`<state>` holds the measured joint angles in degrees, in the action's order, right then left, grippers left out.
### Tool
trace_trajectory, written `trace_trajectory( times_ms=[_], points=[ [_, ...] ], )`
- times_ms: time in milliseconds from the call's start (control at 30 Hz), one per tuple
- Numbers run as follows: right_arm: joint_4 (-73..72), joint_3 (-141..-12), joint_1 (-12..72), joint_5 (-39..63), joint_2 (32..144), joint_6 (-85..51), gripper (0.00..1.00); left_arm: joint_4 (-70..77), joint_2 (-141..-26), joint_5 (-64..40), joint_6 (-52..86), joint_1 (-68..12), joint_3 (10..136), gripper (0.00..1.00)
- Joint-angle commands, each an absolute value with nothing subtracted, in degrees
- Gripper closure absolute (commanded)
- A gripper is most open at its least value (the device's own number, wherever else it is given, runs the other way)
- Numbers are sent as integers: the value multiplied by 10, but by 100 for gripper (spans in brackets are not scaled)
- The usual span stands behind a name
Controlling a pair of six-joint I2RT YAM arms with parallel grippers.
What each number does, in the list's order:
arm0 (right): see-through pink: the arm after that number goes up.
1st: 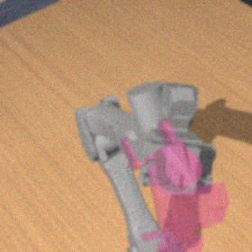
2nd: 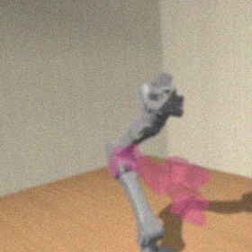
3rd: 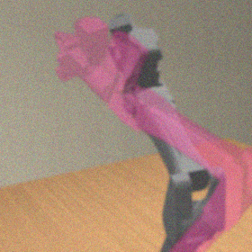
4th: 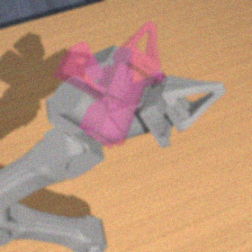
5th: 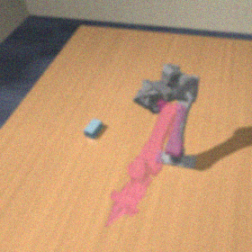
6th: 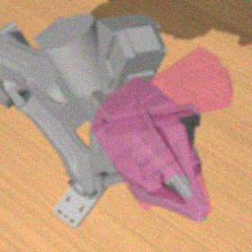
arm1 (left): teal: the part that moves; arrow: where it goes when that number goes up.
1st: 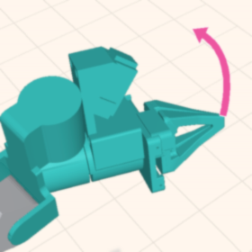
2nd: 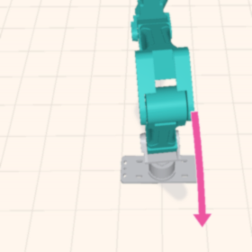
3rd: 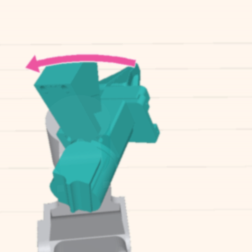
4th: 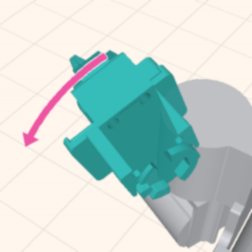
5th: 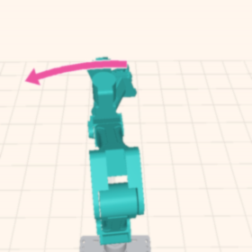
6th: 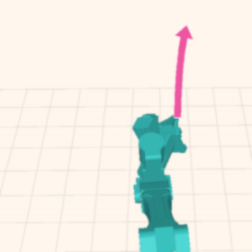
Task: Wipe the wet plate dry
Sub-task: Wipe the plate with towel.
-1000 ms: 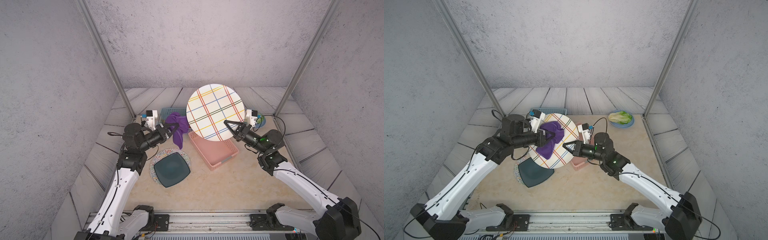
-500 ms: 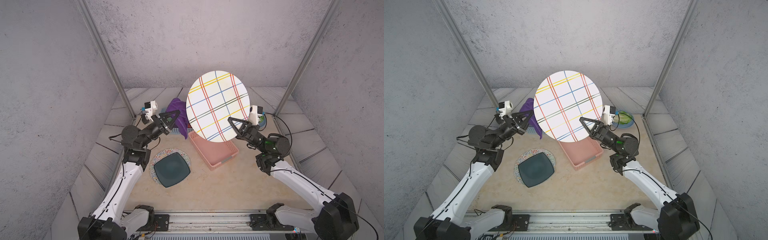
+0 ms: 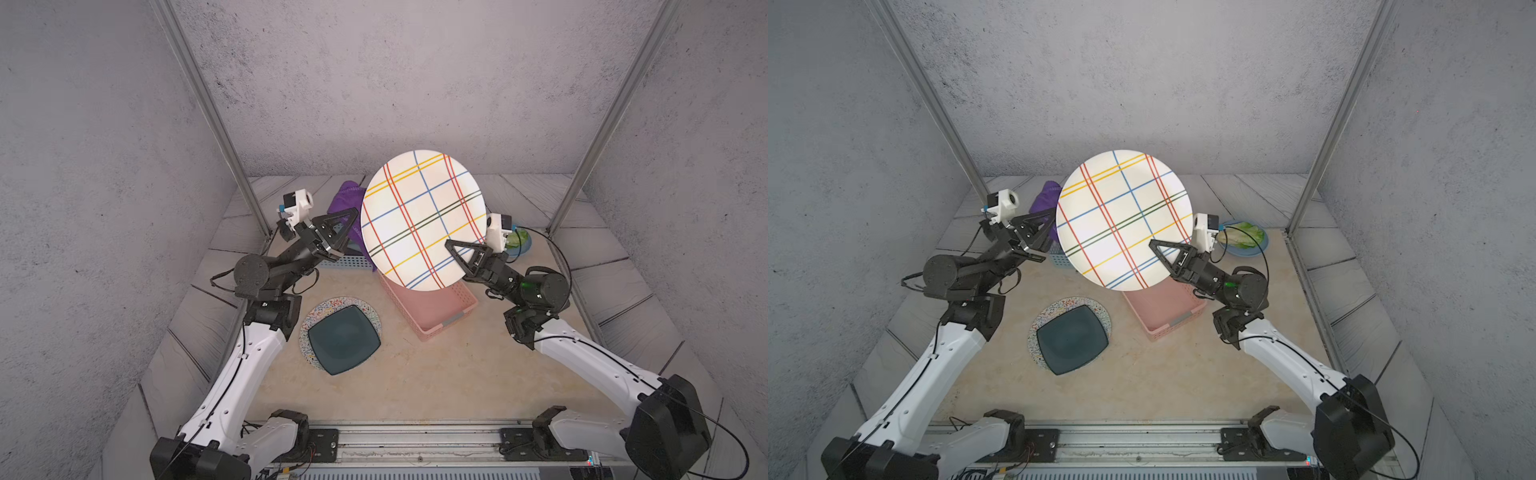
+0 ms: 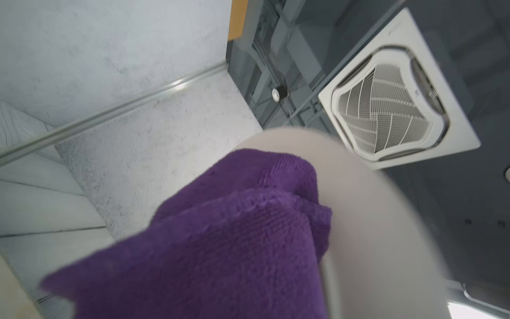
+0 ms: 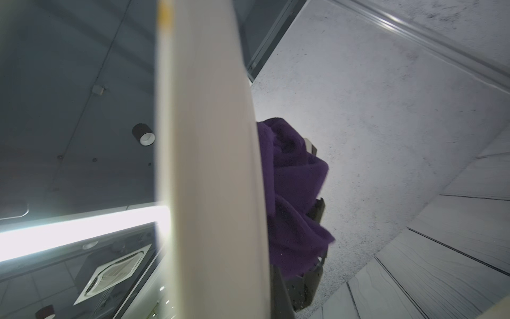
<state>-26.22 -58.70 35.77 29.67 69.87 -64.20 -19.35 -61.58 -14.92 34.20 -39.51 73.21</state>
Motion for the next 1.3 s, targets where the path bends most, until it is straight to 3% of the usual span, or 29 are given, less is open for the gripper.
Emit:
trace_trajectory(
  times_ms=[0, 200, 267, 400, 500, 567, 700, 867, 1100, 1267],
  points=[
    [-293, -615, 363, 324, 667, -603, 100, -304, -629, -80, 300, -366, 762, 100],
    [-277, -571, 429, 368, 636, -545, 100, -371, -639, -91, 247, -220, 838, 100],
    [-285, -560, 463, 371, 636, -536, 100, -396, -655, -79, 189, -218, 868, 100],
    [-306, -572, 492, 373, 653, -530, 100, -416, -701, -258, 124, -255, 888, 100],
    [-349, -586, 490, 365, 674, -547, 100, -425, -716, -209, 85, -360, 865, 100],
    [-339, -611, 484, 370, 684, -546, 100, -417, -712, -182, 95, -382, 832, 100],
    [-320, -625, 446, 346, 670, -573, 100, -390, -652, -125, 148, -375, 742, 100],
    [-298, -616, 431, 358, 640, -569, 100, -388, -577, -119, 227, -279, 697, 100],
    [-325, -579, 491, 401, 649, -559, 100, -413, -651, -103, 230, -215, 783, 100],
    [-279, -570, 482, 348, 624, -536, 100, -369, -713, -276, 202, -270, 807, 100]
  ],
)
